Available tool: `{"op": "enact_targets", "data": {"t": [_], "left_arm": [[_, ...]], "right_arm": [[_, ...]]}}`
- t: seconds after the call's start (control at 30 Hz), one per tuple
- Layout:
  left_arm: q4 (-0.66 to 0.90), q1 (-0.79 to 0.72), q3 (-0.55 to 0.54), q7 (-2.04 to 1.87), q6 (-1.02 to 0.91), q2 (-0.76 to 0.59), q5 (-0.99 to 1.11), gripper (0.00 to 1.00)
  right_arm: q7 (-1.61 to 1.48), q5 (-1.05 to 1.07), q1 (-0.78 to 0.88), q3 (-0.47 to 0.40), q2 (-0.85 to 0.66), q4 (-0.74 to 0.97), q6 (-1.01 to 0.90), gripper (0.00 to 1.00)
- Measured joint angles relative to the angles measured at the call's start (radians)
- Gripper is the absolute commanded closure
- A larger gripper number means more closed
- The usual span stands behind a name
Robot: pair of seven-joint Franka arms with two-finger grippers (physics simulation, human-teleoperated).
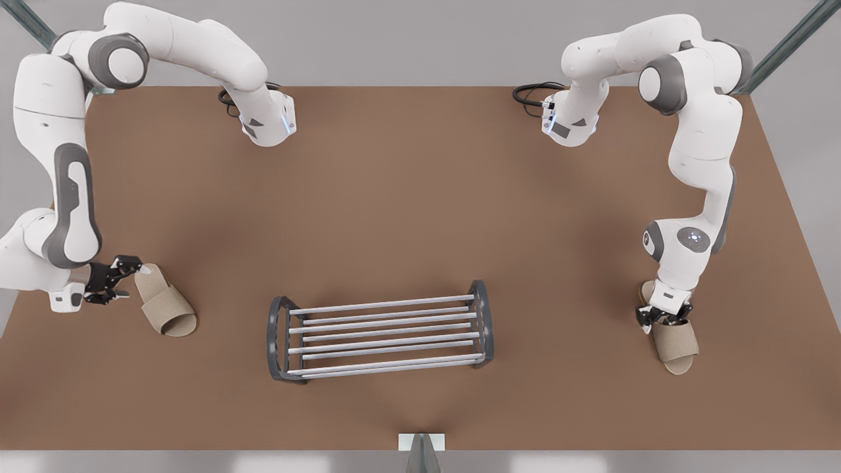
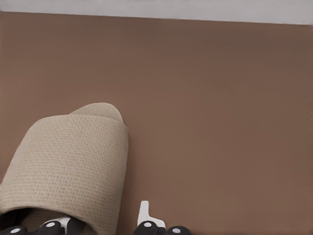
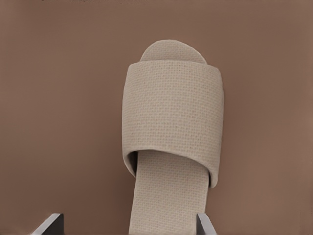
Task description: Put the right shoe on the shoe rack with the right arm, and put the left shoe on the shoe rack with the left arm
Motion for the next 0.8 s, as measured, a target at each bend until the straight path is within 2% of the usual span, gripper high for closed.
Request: {"op": "enact_targets", "data": {"t": [0.03,0.13,0.27,0.4,0.7,0.8], "left_arm": [[0.0,0.0,-0.001,0.0,0.001,0.0,0.0,0.4],[0.0,0.0,-0.001,0.0,0.003,-0.001,0.001,0.53],[0.0,0.0,-0.002,0.001,0.004,-0.004,0.001,0.61],[0.0,0.0,-0.003,0.002,0.006,-0.005,0.002,0.73],[-0.005,-0.005,-0.005,0.002,0.005,-0.054,0.002,0.75],[-0.068,-0.038,-0.005,0.002,0.003,-0.141,0.002,0.75]], "right_arm": [[-0.021,0.001,-0.002,0.0,0.01,0.011,0.005,0.0],[-0.076,0.003,-0.018,-0.002,0.03,0.021,0.015,0.0],[-0.135,0.006,-0.03,0.001,0.023,-0.019,0.027,0.0],[-0.181,0.01,-0.032,0.004,0.018,-0.039,0.037,0.0],[-0.246,0.013,0.005,0.0,0.024,0.034,0.049,0.0],[-0.258,0.013,0.025,-0.003,0.029,0.045,0.05,0.0]]}}
